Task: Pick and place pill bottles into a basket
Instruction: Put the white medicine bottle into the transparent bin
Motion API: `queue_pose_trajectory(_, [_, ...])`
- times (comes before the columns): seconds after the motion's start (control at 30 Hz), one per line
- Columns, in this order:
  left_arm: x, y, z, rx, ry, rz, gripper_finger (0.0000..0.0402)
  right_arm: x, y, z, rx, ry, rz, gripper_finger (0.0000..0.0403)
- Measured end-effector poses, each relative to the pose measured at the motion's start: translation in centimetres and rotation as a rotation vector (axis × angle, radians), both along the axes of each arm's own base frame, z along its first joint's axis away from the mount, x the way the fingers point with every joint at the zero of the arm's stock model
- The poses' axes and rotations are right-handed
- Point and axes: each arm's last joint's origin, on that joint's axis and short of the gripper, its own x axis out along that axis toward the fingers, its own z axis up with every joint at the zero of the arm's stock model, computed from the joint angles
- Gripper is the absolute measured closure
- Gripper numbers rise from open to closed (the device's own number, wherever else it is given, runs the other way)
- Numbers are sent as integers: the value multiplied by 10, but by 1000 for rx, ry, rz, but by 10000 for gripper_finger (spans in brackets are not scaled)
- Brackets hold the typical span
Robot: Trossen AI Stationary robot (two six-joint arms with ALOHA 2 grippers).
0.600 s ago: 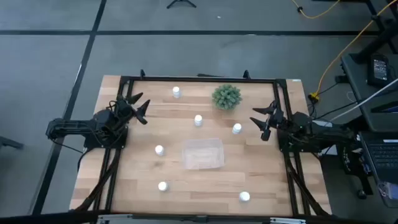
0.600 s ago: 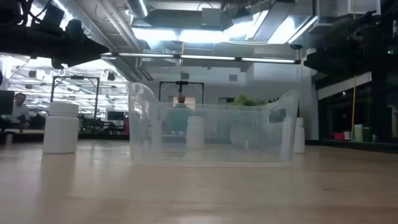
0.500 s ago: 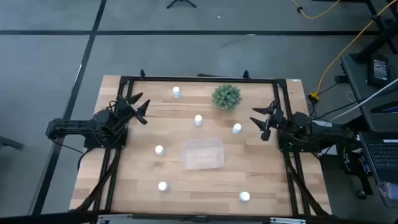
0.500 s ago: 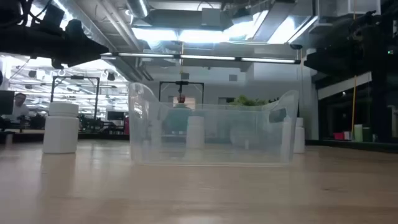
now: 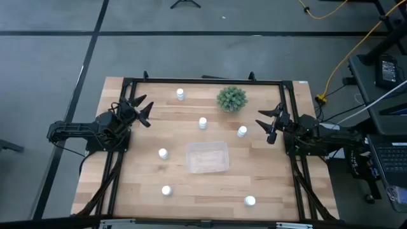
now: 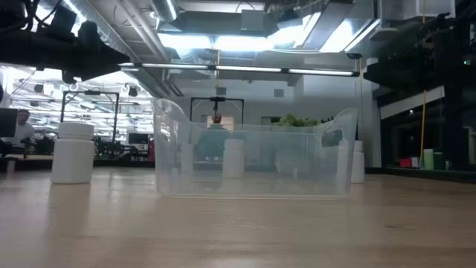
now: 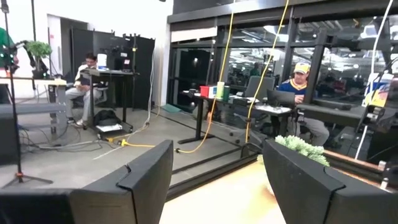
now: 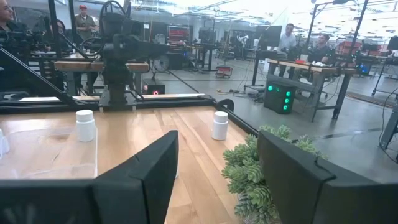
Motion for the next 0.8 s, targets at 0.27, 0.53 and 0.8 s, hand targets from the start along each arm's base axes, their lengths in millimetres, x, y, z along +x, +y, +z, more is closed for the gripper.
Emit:
queue_pose_trajectory(0.27, [-7, 1, 16, -76, -277, 45, 158, -6, -1, 25, 18, -254, -48, 181])
queue_pose_trajectory(0.53, [-24, -3, 47, -10, -663, -111, 158, -15, -2, 105, -34, -219, -101, 181])
queue_pose_trajectory(0.8, [-31, -11, 95, 167, -723, -390, 158, 18, -6, 184, -60, 45, -121, 181])
